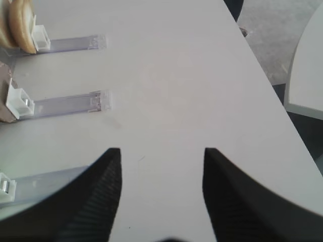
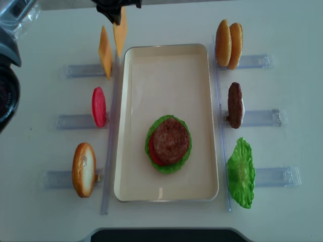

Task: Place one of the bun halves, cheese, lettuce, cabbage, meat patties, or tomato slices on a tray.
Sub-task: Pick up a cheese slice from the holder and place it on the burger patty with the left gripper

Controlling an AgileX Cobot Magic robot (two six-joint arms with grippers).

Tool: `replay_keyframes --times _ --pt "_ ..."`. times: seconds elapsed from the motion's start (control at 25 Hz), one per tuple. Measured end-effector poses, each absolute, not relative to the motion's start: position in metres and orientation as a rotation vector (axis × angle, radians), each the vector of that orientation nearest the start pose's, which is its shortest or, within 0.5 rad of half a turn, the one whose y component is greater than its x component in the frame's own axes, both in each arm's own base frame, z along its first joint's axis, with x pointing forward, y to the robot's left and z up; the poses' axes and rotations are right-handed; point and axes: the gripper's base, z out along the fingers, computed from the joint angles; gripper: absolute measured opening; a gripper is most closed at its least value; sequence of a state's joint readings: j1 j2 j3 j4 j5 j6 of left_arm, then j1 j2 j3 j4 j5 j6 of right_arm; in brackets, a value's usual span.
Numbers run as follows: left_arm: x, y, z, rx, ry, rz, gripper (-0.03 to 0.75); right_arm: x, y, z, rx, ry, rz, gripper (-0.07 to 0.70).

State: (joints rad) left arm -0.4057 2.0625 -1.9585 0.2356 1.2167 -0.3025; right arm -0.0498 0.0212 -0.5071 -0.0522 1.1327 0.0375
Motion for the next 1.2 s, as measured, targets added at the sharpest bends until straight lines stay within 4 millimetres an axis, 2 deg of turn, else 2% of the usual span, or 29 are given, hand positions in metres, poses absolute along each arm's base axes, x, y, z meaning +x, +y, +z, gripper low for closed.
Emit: replay_keyframes --times 0.4,0.6,0.68,0.76,0.96,1.08,1.2 --pt "0.401 -0.151 0.341 0.213 2.632 0.093 0.036 -0.006 -0.004 0.274 0.097 2.128 -0.071 0.352" --pt "0.381 -0.142 0.378 0.197 2.557 0.054 0.036 -0.006 -0.004 0.274 0.097 2.128 -0.071 0.352" --pt "0.368 -0.137 0.385 0.195 2.552 0.051 0.032 -0.006 -0.004 0.274 0.097 2.128 -0.071 0.352" --pt "0.352 -0.13 0.388 0.198 2.561 0.055 0.031 -0.006 -0.004 0.274 0.097 2.128 -0.071 0.352" --pt "0.306 -0.11 0.38 0.213 2.626 0.086 0.03 -0.006 -0.004 0.274 0.097 2.128 -0.071 0.352" --pt "0.268 -0.096 0.38 0.209 2.639 0.07 0.03 -0.006 -0.004 0.274 0.097 2.128 -0.071 0.352" --pt "0.229 -0.082 0.371 0.185 2.667 0.026 0.03 -0.006 -0.004 0.274 0.097 2.128 -0.071 0.352"
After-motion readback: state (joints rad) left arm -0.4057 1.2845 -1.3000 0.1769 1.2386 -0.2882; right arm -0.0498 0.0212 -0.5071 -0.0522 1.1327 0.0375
